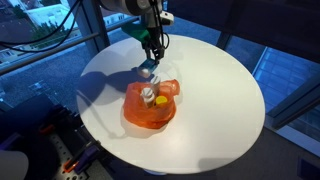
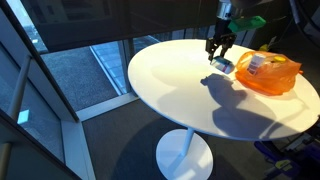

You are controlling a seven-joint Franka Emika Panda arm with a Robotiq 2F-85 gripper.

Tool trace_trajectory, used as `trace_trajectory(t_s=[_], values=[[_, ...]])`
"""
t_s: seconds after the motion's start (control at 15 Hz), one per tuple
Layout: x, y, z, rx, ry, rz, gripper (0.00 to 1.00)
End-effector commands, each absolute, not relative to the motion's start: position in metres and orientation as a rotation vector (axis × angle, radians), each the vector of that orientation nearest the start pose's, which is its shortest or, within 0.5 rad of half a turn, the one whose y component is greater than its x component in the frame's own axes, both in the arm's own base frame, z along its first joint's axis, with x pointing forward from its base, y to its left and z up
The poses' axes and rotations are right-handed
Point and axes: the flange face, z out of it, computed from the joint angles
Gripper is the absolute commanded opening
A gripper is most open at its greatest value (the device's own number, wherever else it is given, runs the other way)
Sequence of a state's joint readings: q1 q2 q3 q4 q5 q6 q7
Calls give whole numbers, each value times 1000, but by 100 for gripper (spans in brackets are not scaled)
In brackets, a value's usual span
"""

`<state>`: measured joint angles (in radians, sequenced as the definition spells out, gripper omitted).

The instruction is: Put the blue box in the plastic bag

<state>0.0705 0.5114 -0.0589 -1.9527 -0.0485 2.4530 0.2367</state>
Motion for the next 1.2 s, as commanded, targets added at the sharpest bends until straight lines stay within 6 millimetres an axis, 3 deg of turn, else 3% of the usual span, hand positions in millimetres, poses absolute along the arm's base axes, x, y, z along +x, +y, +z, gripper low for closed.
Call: trace_trajectory(t_s=[0.0,0.27,0.6,0.93,1.13], values=[[621,0,251,-3175,278,-81,42],[622,-16,282,-3169,312,-153,42],[611,-59,309,-3159,399,-224,42],[583,-113,322,-3159,475,-260,42],[558,-139,316,-3160,499,-263,42]])
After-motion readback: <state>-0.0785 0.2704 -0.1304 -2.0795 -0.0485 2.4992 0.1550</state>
